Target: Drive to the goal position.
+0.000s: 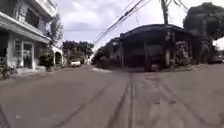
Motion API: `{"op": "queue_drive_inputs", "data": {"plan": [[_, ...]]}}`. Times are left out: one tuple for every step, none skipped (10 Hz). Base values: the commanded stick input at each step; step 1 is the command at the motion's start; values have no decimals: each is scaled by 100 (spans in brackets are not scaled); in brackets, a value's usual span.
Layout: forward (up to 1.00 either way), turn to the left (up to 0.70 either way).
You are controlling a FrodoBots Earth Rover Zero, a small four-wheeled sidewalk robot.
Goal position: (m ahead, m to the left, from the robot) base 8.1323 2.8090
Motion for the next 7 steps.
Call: {"op": "queue_drive_inputs", "data": {"plan": [[70,0],[70,1],[70,3],[70,12],[70,35],[70,35],[70,35]]}}
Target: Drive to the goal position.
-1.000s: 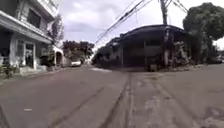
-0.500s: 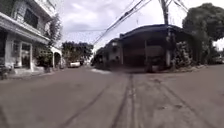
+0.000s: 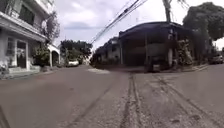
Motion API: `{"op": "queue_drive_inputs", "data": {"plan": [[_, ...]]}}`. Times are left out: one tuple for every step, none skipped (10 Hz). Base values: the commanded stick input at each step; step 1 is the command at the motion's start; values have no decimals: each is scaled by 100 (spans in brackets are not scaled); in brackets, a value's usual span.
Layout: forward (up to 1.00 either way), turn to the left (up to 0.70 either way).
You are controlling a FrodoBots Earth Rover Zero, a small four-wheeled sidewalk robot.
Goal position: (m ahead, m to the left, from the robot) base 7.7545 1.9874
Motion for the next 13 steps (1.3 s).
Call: {"op": "queue_drive_inputs", "data": {"plan": [[70,32],[70,2],[70,0],[70,0],[70,0],[70,0],[70,0],[70,0],[70,0],[70,0],[70,0],[70,0],[70,0]]}}
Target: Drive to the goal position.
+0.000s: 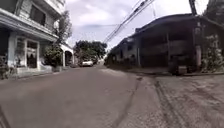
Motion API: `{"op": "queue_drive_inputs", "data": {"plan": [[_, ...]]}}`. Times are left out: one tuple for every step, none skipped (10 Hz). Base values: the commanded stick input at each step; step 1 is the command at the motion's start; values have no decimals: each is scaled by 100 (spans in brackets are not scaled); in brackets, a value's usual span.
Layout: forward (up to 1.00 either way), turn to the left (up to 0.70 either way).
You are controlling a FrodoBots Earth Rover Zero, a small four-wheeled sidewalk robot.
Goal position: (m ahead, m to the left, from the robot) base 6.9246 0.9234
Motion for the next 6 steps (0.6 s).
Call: {"op": "queue_drive_inputs", "data": {"plan": [[70,10],[70,18],[70,19],[70,0],[70,0],[70,0]]}}
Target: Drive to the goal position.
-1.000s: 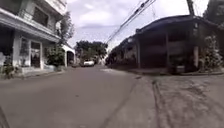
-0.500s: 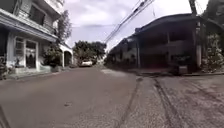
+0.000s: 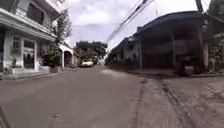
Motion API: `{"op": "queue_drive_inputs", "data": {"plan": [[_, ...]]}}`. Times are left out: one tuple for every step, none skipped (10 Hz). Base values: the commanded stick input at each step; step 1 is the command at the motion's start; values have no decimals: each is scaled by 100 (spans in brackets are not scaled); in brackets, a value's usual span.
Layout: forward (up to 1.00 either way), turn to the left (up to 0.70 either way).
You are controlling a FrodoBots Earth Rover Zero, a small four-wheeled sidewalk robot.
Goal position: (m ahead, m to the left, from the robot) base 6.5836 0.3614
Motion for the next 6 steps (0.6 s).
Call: {"op": "queue_drive_inputs", "data": {"plan": [[70,0],[70,0],[70,0],[70,0],[70,0],[70,0]]}}
